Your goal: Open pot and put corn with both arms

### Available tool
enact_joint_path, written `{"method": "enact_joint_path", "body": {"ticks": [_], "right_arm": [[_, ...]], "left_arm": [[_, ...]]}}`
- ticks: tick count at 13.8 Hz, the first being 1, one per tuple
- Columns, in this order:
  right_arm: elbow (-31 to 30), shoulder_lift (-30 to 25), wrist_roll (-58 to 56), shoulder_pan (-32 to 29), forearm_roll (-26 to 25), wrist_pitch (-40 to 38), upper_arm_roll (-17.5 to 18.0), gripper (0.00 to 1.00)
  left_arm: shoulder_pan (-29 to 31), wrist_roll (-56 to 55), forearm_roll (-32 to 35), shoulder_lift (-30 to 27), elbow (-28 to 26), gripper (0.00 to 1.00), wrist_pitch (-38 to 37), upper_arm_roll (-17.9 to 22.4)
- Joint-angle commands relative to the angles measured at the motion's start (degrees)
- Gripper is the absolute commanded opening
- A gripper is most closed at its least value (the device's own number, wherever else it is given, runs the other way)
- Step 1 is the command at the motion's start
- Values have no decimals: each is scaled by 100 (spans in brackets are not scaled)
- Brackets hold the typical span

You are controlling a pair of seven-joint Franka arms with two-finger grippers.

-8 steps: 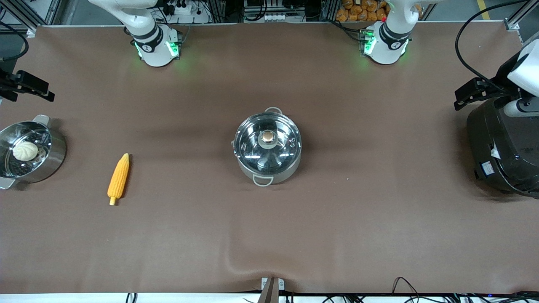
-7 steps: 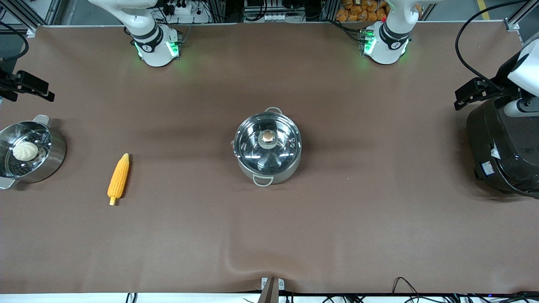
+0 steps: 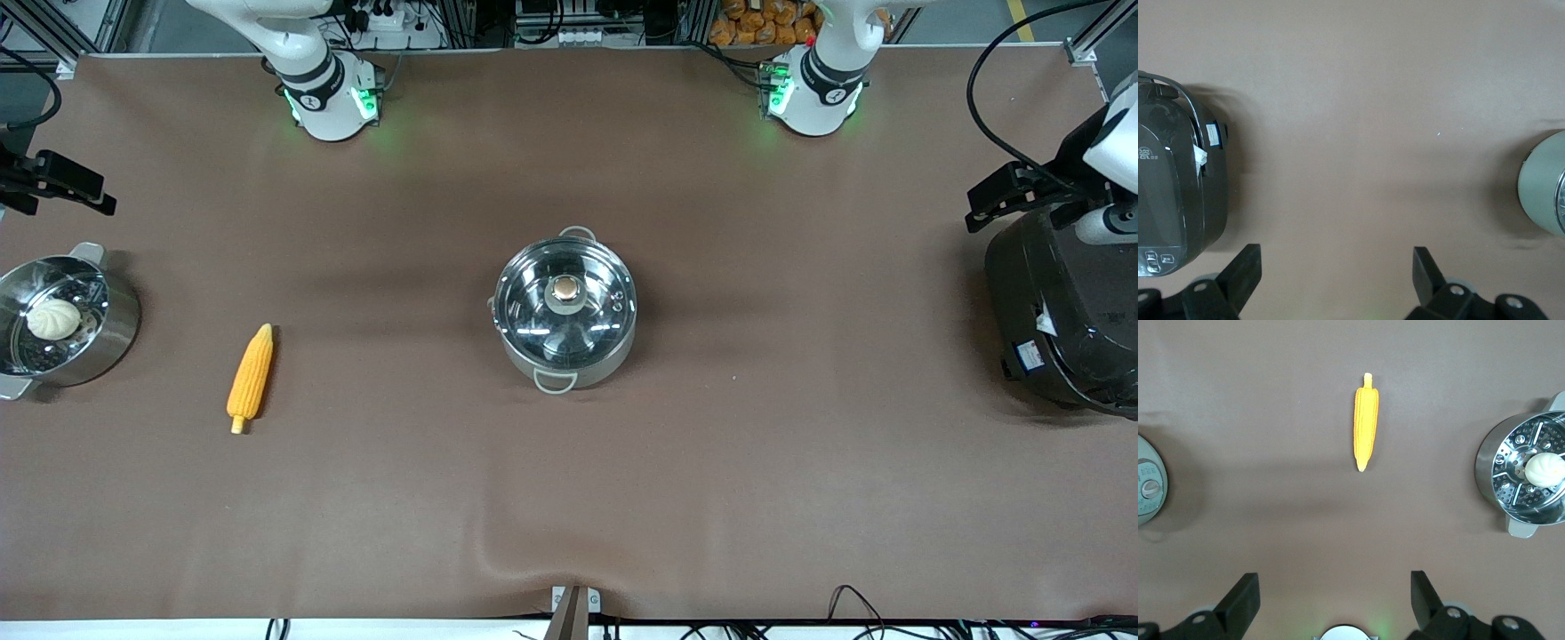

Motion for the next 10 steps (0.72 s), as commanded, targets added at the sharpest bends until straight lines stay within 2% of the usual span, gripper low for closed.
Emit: {"method": "enact_joint_path", "body": {"ticks": [1,4,8,10], "right_arm": [[49,70,18,-48,-38,-72,50,100],[-56,88,18,-48,-38,-10,50,100],[-512,88,18,-48,-11,367,50,100],[-732,157,18,30,-11,560,59,100]], "left_arm": [[-95,-148,-275,195,71,100,108,-91],[-576,-1105,-303,494,97,100,223,-319],[-1806,-2502,-268,1116,465,100,337,-328],[-2430,-3292,-267,1521,711,100,643,-320]]}}
